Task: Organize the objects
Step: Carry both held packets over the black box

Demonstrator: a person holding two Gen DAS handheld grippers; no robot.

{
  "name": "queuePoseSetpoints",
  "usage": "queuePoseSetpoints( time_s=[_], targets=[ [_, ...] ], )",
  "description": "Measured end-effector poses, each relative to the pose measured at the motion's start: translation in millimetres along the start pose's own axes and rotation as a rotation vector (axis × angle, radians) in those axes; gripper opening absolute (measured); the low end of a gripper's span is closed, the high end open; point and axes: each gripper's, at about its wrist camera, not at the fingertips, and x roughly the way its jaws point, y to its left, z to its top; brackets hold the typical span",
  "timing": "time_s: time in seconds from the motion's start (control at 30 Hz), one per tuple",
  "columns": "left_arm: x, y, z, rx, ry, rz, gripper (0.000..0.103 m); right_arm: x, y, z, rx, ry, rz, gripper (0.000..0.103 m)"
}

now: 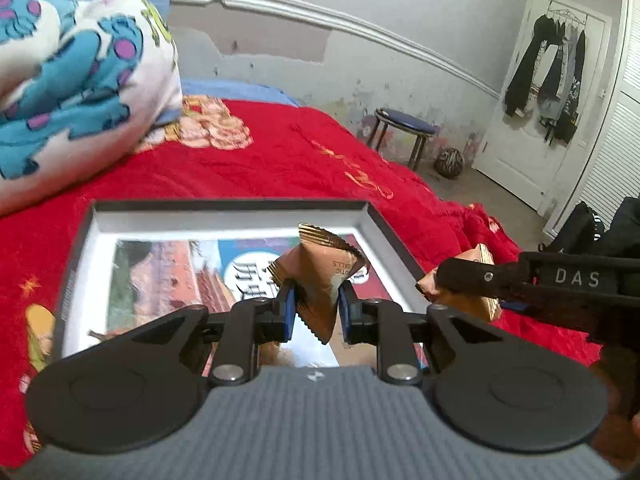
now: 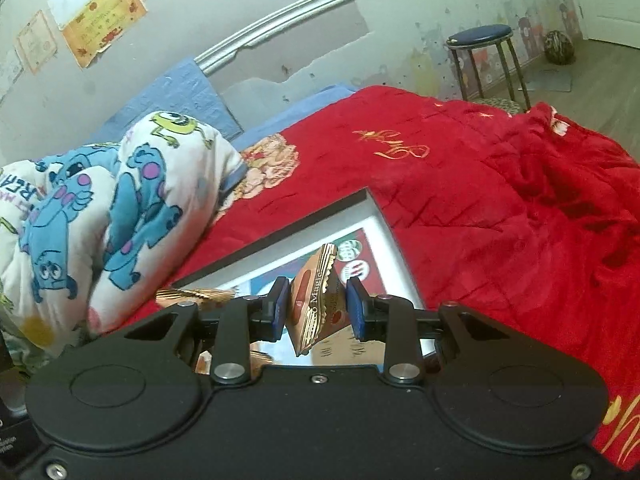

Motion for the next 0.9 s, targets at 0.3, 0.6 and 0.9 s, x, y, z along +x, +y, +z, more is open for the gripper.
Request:
queuePoseSetpoints(
  time_s=[0.3, 0.6, 0.9],
  targets=[
    [19.4, -5.9, -17.7, 0.059, 0.062, 0.03, 0.026, 27.3, -20.6, -14.2, 0.026, 0.051, -0.03, 0.03],
    [24.4, -0.8, -20.7, 0.046, 0.086, 0.048, 0.026, 34.3, -10.2, -27.5, -0.019, 0.088, -0.036, 0.03],
    [30.3, -4.3, -26.3, 0.065, 0.11, 0.067, 0.027, 34.7, -10.0, -31.6, -0.011, 0.103, -0.032, 0.03]
  ],
)
